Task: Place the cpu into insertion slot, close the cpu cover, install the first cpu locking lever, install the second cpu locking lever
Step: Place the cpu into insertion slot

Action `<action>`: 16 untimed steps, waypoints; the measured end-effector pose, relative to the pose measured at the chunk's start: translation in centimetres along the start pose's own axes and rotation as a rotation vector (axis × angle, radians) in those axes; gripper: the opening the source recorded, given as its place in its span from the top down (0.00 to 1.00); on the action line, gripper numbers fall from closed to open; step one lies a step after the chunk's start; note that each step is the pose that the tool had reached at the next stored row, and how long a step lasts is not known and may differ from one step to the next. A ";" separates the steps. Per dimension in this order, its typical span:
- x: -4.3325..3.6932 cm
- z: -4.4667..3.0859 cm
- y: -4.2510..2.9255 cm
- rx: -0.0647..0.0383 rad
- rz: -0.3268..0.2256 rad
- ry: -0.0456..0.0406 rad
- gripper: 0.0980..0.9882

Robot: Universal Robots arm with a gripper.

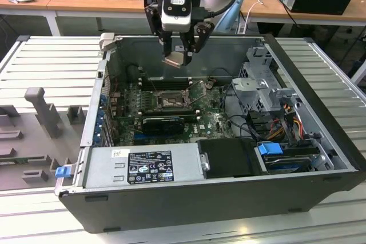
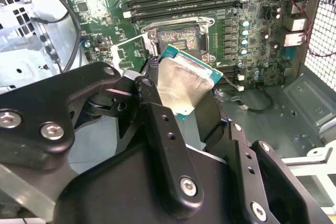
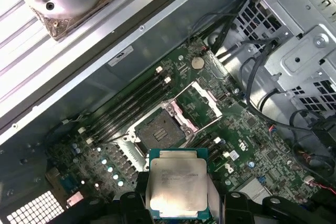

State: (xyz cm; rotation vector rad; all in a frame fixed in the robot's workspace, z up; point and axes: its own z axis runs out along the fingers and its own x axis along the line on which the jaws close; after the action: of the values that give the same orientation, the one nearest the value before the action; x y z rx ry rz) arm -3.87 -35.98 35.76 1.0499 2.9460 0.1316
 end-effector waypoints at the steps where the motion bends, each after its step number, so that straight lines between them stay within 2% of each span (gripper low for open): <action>1: 0.00 0.02 0.00 0.000 0.004 -0.0003 0.52; 10: -0.03 0.17 0.00 0.001 0.014 -0.0003 0.52; 16: -0.02 0.20 -0.01 -0.001 0.076 -0.0053 0.52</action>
State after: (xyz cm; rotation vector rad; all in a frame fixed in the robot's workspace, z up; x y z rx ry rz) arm -3.86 -35.99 35.56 1.1610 2.9019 0.1302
